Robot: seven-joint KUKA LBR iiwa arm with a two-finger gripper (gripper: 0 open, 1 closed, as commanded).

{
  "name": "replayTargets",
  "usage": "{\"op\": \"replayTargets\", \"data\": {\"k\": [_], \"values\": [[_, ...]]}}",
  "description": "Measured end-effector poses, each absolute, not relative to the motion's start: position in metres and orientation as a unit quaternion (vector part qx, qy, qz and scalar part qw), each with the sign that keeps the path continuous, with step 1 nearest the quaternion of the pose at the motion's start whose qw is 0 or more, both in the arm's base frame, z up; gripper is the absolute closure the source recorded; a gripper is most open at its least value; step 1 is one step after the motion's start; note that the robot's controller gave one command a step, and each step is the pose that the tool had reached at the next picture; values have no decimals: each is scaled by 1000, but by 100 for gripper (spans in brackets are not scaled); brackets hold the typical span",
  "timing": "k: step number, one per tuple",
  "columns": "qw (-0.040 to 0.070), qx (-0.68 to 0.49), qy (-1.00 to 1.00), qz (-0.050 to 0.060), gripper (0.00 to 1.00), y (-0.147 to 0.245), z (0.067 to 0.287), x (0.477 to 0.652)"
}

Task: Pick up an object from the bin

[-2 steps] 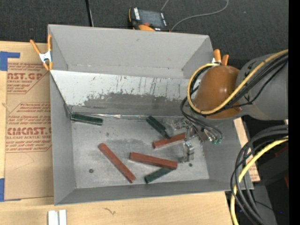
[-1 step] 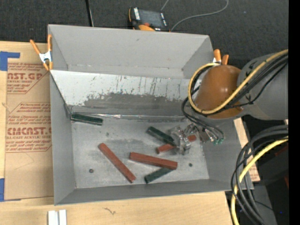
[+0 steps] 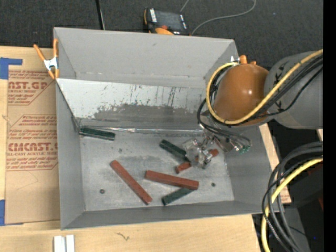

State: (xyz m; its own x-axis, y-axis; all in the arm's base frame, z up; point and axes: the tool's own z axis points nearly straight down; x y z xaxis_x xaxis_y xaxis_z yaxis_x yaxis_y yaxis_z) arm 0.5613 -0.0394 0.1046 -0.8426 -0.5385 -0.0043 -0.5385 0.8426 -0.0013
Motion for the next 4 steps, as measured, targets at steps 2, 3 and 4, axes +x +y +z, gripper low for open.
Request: {"op": "replayTargets", "data": {"k": [2, 3, 4], "values": [[2, -330, 944, 1, 0, -42, 200, 561], [4, -344, 939, 1, 0, -52, 69, 558], [0, -344, 939, -1, 100, -56, 73, 558]]}}
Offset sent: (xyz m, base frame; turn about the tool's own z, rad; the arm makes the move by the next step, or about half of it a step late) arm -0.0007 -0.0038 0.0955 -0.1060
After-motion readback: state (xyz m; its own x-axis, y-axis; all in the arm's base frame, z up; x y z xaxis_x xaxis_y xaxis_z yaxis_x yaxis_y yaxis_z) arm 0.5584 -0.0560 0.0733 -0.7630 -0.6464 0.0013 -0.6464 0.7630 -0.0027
